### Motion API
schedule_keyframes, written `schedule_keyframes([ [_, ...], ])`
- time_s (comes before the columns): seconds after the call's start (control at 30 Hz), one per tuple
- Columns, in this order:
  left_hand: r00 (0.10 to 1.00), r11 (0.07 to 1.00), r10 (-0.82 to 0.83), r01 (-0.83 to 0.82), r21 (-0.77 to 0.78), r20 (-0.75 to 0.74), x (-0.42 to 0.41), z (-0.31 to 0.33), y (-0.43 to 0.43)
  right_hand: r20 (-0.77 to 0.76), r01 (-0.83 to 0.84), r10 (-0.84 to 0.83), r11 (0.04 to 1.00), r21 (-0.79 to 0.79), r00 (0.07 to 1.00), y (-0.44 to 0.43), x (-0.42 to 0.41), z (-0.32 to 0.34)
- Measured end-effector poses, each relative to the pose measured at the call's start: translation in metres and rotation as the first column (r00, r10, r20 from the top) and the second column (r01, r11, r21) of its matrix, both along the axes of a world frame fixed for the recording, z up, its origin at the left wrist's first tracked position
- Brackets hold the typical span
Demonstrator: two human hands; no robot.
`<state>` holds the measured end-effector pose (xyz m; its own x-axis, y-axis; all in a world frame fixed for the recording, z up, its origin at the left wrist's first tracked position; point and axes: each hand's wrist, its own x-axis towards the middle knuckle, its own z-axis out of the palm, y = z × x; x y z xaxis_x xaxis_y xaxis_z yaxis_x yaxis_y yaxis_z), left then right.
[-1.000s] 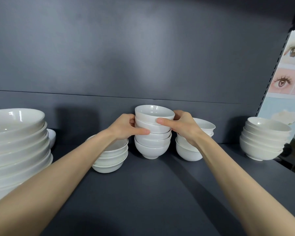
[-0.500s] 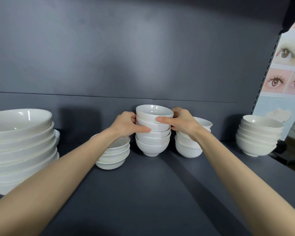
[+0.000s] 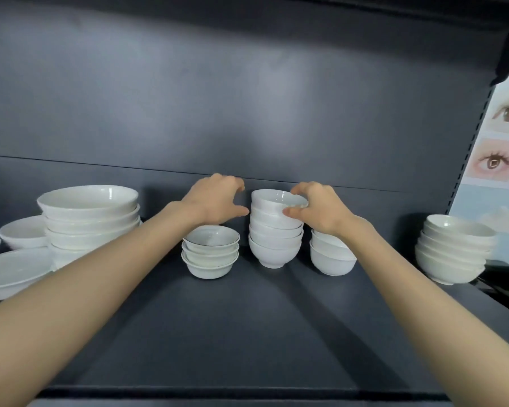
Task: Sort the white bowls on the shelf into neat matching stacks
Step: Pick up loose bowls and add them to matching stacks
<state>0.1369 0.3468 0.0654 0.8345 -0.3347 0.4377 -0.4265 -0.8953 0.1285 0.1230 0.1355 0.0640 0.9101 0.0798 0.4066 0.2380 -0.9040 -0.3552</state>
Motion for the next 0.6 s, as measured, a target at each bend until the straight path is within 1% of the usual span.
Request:
schedule_keyframes([
  [0.1,0.995,0.995,0.053,-0.060,0.081,0.083,-0.030,-0.002,0.015,0.018,-0.033,0.034,0.996,-0.082,0.999,0.012,-0.015,-0.005],
  [0.2,0.987,0.988,0.114,-0.124,0.094,0.111,-0.065,-0.012,0.036,0.041,-0.102,0.108,0.986,-0.129,0.993,0.031,-0.030,-0.012],
  [0.4,0.958,0.963,0.253,-0.263,0.060,0.135,-0.126,-0.035,0.098,0.022,-0.265,0.268,0.961,-0.083,0.963,0.088,-0.050,-0.031],
  [0.47,0.941,0.948,0.313,-0.317,0.010,0.129,-0.141,-0.039,0.122,0.001,-0.302,0.303,0.950,-0.075,0.953,0.111,-0.053,-0.034],
  [0.6,0.924,0.925,0.359,-0.332,-0.187,0.132,-0.153,-0.051,0.172,-0.019,-0.353,0.352,0.935,-0.025,0.936,0.154,-0.053,-0.038],
])
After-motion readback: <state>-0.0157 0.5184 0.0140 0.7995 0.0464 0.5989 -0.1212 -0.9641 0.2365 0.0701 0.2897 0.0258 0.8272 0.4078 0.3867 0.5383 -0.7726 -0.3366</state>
